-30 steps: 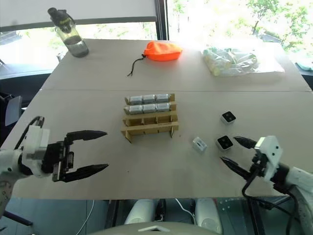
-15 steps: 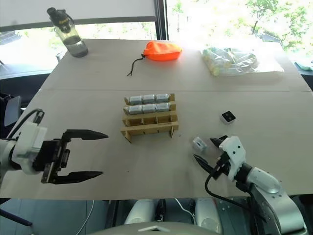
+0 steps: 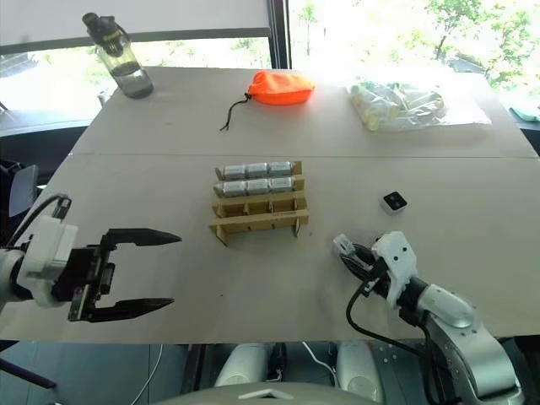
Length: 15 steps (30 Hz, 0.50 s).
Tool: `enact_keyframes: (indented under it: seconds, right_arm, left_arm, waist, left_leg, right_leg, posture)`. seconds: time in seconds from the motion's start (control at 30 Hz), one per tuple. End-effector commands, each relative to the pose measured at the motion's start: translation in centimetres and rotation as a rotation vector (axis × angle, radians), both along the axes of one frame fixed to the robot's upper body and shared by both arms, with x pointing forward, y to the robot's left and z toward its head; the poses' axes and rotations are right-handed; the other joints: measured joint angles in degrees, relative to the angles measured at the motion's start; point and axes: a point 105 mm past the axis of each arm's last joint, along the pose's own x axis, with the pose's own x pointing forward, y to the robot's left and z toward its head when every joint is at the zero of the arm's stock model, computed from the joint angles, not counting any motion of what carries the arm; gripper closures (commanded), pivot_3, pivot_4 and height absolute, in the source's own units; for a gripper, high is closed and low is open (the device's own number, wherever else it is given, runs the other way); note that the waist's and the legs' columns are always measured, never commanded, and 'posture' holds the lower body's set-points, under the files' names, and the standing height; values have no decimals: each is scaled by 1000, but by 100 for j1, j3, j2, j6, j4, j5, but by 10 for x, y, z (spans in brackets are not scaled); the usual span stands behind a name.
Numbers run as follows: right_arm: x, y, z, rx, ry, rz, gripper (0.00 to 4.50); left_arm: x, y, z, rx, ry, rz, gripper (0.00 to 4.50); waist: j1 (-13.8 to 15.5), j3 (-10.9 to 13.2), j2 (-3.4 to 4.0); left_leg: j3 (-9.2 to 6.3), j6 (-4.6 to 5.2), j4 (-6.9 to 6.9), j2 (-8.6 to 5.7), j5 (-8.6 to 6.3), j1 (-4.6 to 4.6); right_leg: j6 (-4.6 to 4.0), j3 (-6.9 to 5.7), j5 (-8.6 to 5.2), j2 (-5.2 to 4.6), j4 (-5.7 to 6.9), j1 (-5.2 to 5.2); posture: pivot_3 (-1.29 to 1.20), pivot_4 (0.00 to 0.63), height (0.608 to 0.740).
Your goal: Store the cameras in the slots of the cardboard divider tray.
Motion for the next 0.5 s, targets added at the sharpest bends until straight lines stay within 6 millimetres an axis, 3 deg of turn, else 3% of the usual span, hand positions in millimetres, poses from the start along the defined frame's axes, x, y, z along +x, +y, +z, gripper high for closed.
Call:
enact_keyframes:
  seconds: [0.03, 0.23, 0.37, 0.5]
  right_arm:
    - [-1, 11, 14, -122, -97, 137, 3866]
    - [26, 44, 60, -188, -237, 440, 3866]
    - [48, 68, 78, -211, -279, 650, 3866]
    - [73, 104, 87, -238, -313, 855, 3866]
  left_arm:
    - [1, 6, 3, 16, -33, 44, 0]
    - [15, 14, -2, -23, -37, 239, 0]
    - [11, 21, 12, -104, -35, 288, 0]
    - [6, 38, 17, -100, -40, 360, 0]
  waist:
    - [-1, 1, 0]
    - [-124, 20, -3]
    - [-131, 23, -13]
    - [-171, 26, -10]
  left_leg:
    - [4, 0, 0, -1, 0, 0]
    - [5, 2, 3, 1, 2, 6]
    - [-17, 0, 2, 6, 2, -2]
    - [-6, -1, 0, 3, 3, -15]
  right_leg:
    - [0, 3, 0, -1, 0, -1]
    - [2, 10, 2, 7, 3, -1]
    - [-22, -7, 15, 13, 5, -2]
    - [-23, -1, 17, 11, 3, -15]
  posture:
    - [0, 150, 740]
    - [0, 150, 740]
    - [0, 150, 740]
    - [0, 150, 740]
